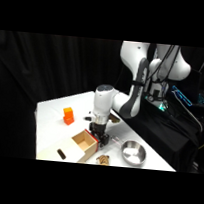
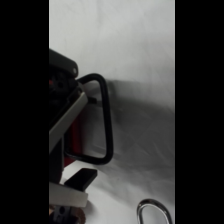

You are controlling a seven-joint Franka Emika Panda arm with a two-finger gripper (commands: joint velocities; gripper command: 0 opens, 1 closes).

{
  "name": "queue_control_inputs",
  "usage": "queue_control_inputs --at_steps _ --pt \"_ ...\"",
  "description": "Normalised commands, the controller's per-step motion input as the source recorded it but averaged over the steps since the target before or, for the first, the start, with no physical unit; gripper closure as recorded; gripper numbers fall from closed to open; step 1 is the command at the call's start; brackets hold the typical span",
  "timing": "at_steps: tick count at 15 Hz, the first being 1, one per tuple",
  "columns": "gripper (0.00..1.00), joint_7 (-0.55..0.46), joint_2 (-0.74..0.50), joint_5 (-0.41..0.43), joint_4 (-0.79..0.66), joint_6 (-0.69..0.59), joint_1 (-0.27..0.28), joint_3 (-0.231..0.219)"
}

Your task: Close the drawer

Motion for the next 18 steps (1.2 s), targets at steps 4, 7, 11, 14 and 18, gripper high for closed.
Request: queue_control_inputs --at_steps 4,7,11,14,18 --pt "0.0 -0.13 0.07 0.021 0.2 -0.07 -0.026 0.057" --pt "0.0 -0.07 0.02 -0.01 0.31 -0.28 0.087 -0.012" --pt "0.0 -0.09 0.06 -0.024 0.4 -0.36 0.098 -0.029" --pt "0.0 -0.16 0.2 -0.035 0.56 -0.48 0.071 -0.027" --pt "0.0 -0.12 0.27 -0.088 0.65 -0.48 0.117 -0.081"
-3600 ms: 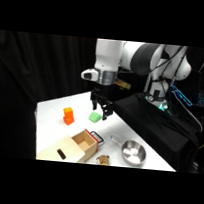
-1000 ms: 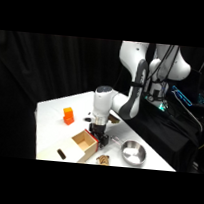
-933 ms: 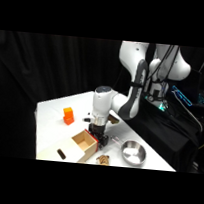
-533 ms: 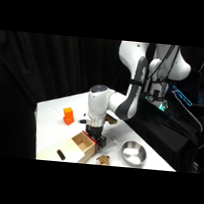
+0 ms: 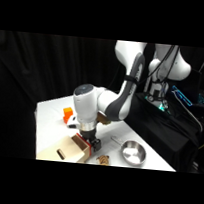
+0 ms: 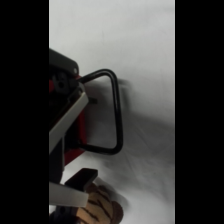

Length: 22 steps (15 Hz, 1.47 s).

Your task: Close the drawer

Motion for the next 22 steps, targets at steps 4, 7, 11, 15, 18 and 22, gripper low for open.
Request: queue_control_inputs --at_steps 4,7,11,15,18,22 --pt "0.0 -0.09 0.22 -0.111 0.56 -0.35 0.14 -0.088" --pt "0.0 -0.09 0.16 -0.087 0.44 -0.25 0.107 -0.077" --pt "0.0 -0.08 0.13 -0.073 0.38 -0.21 0.091 -0.07" --pt "0.0 -0.05 0.06 -0.081 0.3 -0.2 0.107 -0.07" --pt "0.0 0.0 -0.16 -0.093 0.07 -0.26 0.113 -0.079" --pt "0.0 -0.02 -0.34 -0.053 -0.07 -0.29 0.074 -0.048"
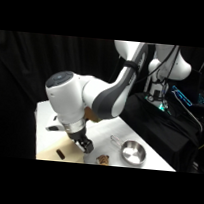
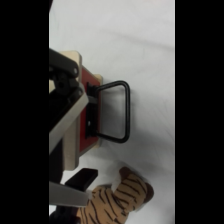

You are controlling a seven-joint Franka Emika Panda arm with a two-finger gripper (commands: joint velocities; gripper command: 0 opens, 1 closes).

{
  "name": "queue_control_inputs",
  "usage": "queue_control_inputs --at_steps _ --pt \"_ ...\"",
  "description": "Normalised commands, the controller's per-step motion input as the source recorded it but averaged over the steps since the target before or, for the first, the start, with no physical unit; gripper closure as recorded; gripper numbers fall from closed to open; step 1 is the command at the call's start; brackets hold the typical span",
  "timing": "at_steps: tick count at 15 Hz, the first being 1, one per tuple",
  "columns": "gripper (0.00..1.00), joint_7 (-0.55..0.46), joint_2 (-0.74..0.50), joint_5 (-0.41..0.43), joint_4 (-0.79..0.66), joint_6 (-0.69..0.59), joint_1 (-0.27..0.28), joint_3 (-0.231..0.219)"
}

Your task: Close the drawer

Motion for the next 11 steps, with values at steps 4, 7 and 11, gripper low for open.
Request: queue_control_inputs --at_steps 4,7,11 --pt "0.0 0.02 -0.36 -0.019 -0.04 -0.37 0.052 -0.043" --pt "0.0 0.05 -0.28 0.02 0.07 -0.4 0.038 -0.039" --pt "0.0 0.04 -0.17 0.055 0.16 -0.33 0.02 -0.027"
